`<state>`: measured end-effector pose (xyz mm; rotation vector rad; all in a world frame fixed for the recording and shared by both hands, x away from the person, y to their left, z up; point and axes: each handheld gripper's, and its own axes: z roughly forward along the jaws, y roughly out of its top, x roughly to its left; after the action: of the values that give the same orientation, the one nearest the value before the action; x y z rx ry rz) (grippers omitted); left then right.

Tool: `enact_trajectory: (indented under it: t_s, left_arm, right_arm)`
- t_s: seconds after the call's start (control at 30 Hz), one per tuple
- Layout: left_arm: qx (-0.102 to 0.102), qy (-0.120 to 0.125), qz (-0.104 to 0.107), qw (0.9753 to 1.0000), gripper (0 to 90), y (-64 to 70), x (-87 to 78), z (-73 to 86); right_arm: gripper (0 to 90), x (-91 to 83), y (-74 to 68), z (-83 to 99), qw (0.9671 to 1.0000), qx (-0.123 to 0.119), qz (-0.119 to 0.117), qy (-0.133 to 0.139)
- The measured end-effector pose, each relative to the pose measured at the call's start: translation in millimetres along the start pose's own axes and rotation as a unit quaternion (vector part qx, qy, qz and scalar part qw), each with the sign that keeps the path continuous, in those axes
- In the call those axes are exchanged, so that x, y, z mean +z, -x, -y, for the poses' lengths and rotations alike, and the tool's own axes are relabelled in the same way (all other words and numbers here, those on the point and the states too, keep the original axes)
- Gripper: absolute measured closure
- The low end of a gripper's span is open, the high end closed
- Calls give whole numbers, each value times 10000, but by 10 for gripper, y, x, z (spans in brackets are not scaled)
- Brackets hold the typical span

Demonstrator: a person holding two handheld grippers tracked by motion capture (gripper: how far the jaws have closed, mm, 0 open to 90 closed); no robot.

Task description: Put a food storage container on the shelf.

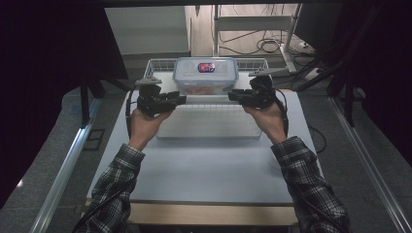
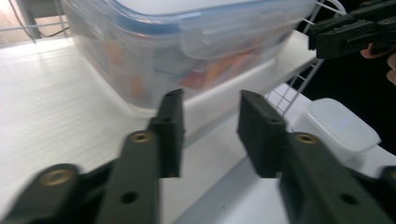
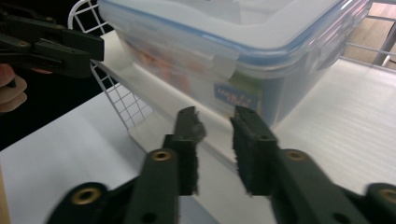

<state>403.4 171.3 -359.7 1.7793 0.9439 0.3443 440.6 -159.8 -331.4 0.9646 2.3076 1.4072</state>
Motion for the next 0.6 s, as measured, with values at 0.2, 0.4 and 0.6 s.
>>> enact_trajectory:
  t_s: [0.2, 0.4, 0.6]
  left_arm:
    - [193, 10, -77, 9998, 352, 125, -92, 107]
    - [396, -97, -151, 9991, 198, 229, -177, 250]
    - [479, -207, -157, 9985, 100, 307, -244, 410]
  right_arm:
    - [504, -93, -76, 121, 9999, -131, -3, 33]
    - [356, -211, -119, 298, 9998, -217, 2, 47]
    - [228, -337, -143, 478, 9998, -201, 18, 56]
